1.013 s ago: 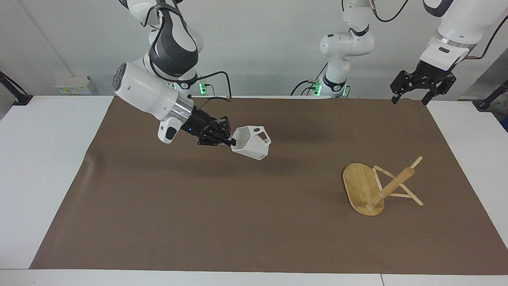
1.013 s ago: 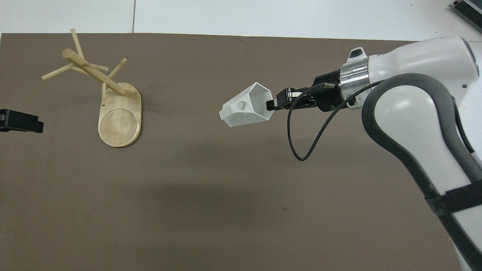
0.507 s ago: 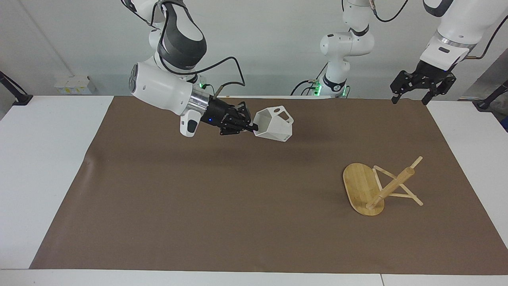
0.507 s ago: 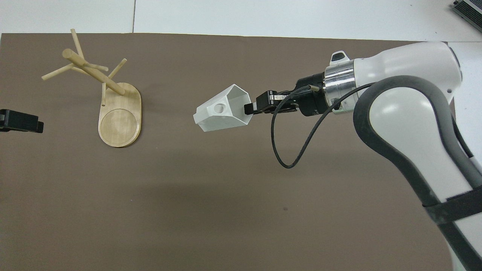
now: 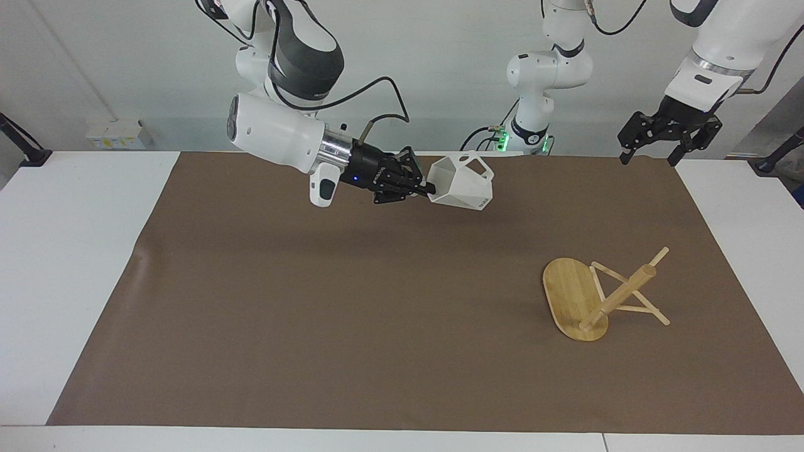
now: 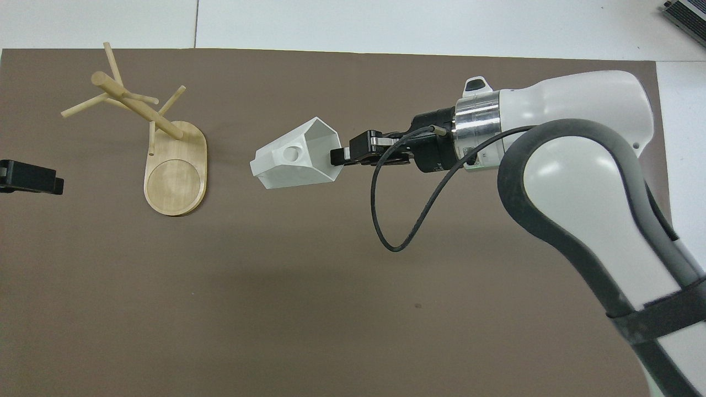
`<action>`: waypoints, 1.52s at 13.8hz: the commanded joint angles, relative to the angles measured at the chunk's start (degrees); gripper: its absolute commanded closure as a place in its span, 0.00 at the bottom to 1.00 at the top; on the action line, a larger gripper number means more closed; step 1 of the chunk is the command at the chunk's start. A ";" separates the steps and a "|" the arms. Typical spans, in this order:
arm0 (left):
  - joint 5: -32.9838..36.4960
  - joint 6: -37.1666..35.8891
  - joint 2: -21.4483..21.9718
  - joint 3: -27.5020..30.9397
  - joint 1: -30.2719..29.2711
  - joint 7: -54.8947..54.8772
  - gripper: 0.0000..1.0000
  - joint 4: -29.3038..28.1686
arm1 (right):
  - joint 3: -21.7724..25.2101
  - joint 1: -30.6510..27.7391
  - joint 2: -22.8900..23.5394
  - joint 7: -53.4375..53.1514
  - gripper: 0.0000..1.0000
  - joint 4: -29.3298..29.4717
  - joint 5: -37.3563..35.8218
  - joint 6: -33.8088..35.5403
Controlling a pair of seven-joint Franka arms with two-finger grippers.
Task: Hang cup on rack
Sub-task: 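Reach the left gripper toward the cup held by the right gripper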
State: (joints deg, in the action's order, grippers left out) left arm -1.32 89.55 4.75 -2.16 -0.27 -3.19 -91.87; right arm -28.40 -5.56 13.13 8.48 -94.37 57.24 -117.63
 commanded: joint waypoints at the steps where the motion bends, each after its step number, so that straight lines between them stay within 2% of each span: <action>1: 0.79 0.01 0.52 -0.12 -0.25 0.47 0.00 -0.59 | -1.39 -0.42 -0.48 -0.31 1.00 -0.46 1.74 -1.46; 5: 0.79 0.01 0.52 -0.12 -0.25 0.47 0.00 -0.59 | -3.41 -0.42 -0.21 -0.66 1.00 -0.55 4.02 -4.71; 12: 0.09 1.23 0.52 -1.18 1.24 -1.80 0.00 -0.68 | -3.41 -0.42 -0.21 -0.66 1.00 -0.64 4.02 -4.89; 16: -4.30 6.33 0.61 -1.27 2.64 -16.73 0.00 -1.82 | -3.41 -0.42 -0.21 -1.79 1.00 -0.64 4.02 -5.67; 18: -7.89 8.70 1.31 -1.44 3.00 -22.88 0.00 -4.01 | -3.50 -0.42 -0.21 -2.24 1.00 -0.90 4.02 -7.34; 21: -10.80 13.53 3.67 -1.44 4.40 -39.38 0.00 -9.27 | -3.59 -0.42 -0.21 -2.24 1.00 -0.90 4.02 -7.44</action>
State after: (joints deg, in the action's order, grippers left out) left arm -10.32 99.12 4.99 -4.18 2.83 -34.19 -95.53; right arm -31.15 -5.52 13.27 6.84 -94.66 59.59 -123.90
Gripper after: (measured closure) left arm 0.000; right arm 0.934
